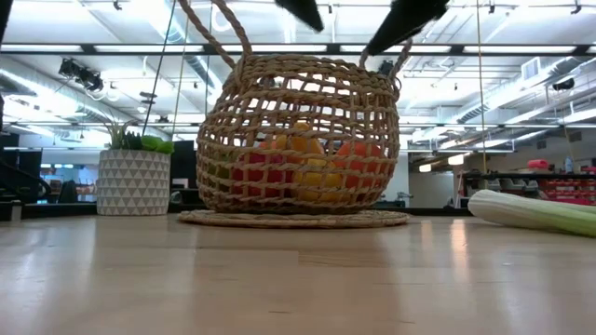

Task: Build produce basket
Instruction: Put the celery into the basket

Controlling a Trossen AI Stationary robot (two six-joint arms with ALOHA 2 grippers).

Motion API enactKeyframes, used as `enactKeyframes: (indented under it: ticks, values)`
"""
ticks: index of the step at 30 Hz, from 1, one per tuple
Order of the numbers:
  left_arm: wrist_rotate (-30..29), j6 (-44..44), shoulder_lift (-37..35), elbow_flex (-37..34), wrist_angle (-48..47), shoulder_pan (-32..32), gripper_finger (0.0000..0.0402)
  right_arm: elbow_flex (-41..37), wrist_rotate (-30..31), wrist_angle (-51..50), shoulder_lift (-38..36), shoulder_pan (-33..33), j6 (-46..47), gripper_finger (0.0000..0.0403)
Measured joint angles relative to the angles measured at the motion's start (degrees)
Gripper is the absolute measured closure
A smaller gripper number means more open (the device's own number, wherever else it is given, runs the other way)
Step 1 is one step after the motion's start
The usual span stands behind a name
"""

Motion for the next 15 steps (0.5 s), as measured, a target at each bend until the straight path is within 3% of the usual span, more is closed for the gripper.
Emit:
enactKeyframes:
  ticks: [10,15]
  values:
    - [0.81,0.13,0.0,0.0,12.88,-4.81,0.0047,0.07,-0.34,-5.49,-4.89,10.19,11.09,0.0124]
    - [6.91,-5.93,0.14,0.0,11.9,-6.72,0.0047,0.11,-7.96,-15.97,-6.11,14.86,26.43,0.0124]
